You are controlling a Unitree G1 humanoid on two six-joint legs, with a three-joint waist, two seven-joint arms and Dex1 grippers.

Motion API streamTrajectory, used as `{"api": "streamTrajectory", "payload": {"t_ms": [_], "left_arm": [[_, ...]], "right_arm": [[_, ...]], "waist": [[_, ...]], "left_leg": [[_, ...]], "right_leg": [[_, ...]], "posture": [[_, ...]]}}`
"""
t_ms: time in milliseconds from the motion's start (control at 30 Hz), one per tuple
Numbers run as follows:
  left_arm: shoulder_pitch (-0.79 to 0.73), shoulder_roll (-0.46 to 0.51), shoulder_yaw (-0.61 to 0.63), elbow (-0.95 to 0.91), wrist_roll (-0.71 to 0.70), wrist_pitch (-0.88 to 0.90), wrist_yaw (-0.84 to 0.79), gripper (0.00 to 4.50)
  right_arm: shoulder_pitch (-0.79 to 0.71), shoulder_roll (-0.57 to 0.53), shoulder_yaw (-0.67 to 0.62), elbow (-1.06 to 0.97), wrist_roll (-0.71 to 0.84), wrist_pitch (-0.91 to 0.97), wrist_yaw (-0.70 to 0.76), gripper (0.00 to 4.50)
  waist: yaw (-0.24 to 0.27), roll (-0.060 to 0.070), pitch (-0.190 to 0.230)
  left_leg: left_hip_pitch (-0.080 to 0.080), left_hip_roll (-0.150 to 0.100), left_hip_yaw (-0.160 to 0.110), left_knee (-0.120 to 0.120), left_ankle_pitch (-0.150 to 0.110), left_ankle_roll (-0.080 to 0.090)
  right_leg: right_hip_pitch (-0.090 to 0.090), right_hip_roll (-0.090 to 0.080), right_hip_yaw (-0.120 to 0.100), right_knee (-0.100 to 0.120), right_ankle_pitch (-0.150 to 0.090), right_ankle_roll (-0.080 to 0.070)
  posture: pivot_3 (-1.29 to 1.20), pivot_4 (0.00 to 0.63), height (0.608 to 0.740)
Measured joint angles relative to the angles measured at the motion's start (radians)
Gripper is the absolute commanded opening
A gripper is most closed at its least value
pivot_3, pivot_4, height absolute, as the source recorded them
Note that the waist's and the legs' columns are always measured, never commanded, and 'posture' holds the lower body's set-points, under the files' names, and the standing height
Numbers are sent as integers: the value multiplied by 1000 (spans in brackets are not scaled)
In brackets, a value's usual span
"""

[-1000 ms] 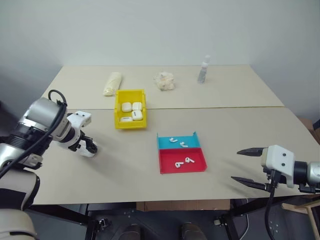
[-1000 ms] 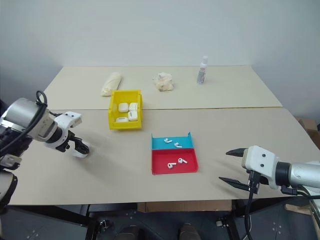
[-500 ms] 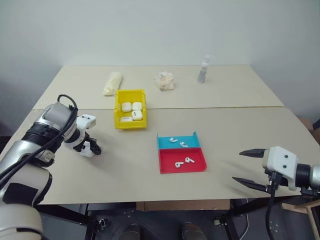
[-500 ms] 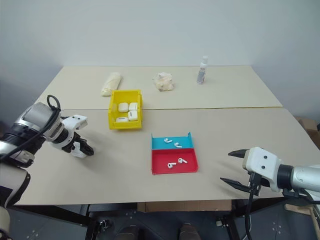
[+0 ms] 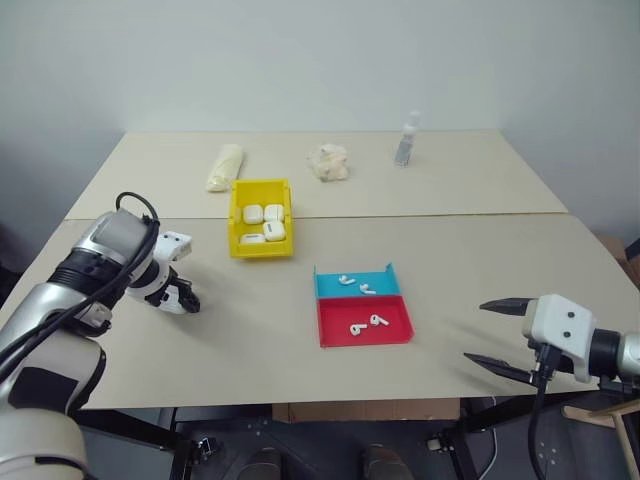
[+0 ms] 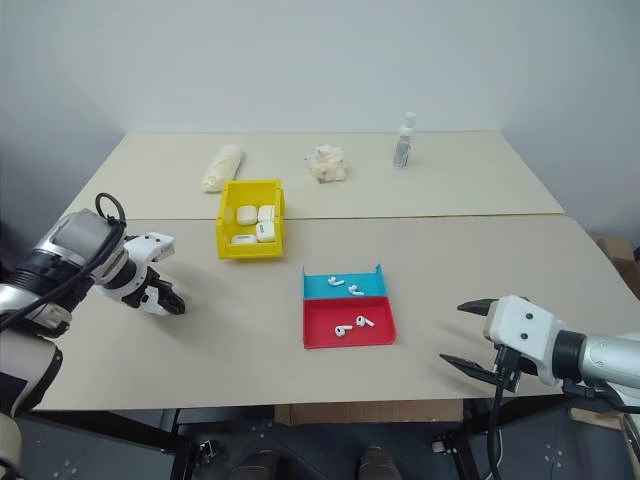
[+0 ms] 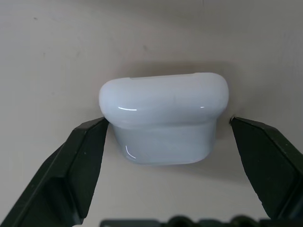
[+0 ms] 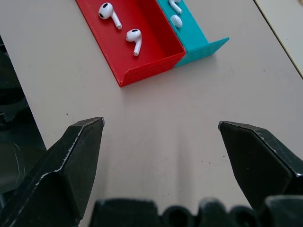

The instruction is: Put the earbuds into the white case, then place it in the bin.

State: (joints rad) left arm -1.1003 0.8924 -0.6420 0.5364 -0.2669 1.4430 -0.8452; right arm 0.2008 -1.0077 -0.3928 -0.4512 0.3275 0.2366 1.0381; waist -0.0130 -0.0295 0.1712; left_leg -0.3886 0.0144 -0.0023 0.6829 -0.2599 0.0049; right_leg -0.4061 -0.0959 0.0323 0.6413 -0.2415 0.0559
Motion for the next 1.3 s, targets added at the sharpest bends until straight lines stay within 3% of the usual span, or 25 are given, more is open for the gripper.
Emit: {"api": "streamTrajectory", "payload": {"t_ms": [133,333,467,667,733,800,867,1000,1100,1300], "left_arm": [[4,0,6,0,3,-1,-1,2804],[27,-5,40,-26,27,-9,13,2803],[132,43,99,-257,65,-55,82,2803],[386,49,518,-722,-14,-226,122,2803],[512,-23,666,-865,-60,-355,115,2803],[652,-166,793,-954,-106,-580,99,2803],[769,-291,812,-998,-146,-801,53,2803],[828,-352,797,-953,-125,-1044,7,2803],[837,-469,762,-862,-108,-1254,-2,2803],[848,-498,731,-708,-101,-1507,-97,2803]], "right_arm": [[-13,0,5,2,-2,1,-2,4500],[-24,0,13,3,-11,3,-3,4500],[-35,-9,11,4,-10,10,6,4500],[-147,-164,11,-15,56,122,95,4500],[-228,-216,41,-17,92,165,132,4500],[-351,-252,122,-17,112,187,163,4500],[-495,-265,232,-27,117,196,203,4500],[-738,-213,480,-14,52,211,285,4500],[-910,-113,646,27,-39,249,311,4500],[-1103,29,907,97,-195,273,429,4500]], "waist": [[0,0,0],[0,0,0],[-1,0,0],[-1,0,0],[0,0,0],[-1,2,-1],[0,0,0],[2,-1,0],[4,-1,-1],[0,-1,-1]], "left_leg": [[0,0,0,0,0,0],[1,0,0,0,0,0],[1,0,0,0,0,0],[-2,2,0,1,0,0],[-1,2,1,1,0,0],[3,2,3,1,0,0],[3,2,4,1,0,0],[4,1,5,1,0,0],[0,1,4,2,0,0],[-10,1,4,5,0,0]], "right_leg": [[0,0,0,0,0,0],[1,0,1,1,0,0],[0,0,1,1,0,0],[-3,0,3,1,0,0],[-3,-1,4,1,0,0],[0,-2,5,1,0,-1],[1,-1,3,1,1,-2],[2,-1,3,-1,2,-2],[0,-2,3,-3,3,0],[-13,-2,4,2,3,0]], "posture": [[0,150,740],[0,150,740],[0,150,740],[0,150,740],[0,150,740],[0,150,740],[0,150,740],[0,150,740],[0,150,740],[0,150,740]]}}
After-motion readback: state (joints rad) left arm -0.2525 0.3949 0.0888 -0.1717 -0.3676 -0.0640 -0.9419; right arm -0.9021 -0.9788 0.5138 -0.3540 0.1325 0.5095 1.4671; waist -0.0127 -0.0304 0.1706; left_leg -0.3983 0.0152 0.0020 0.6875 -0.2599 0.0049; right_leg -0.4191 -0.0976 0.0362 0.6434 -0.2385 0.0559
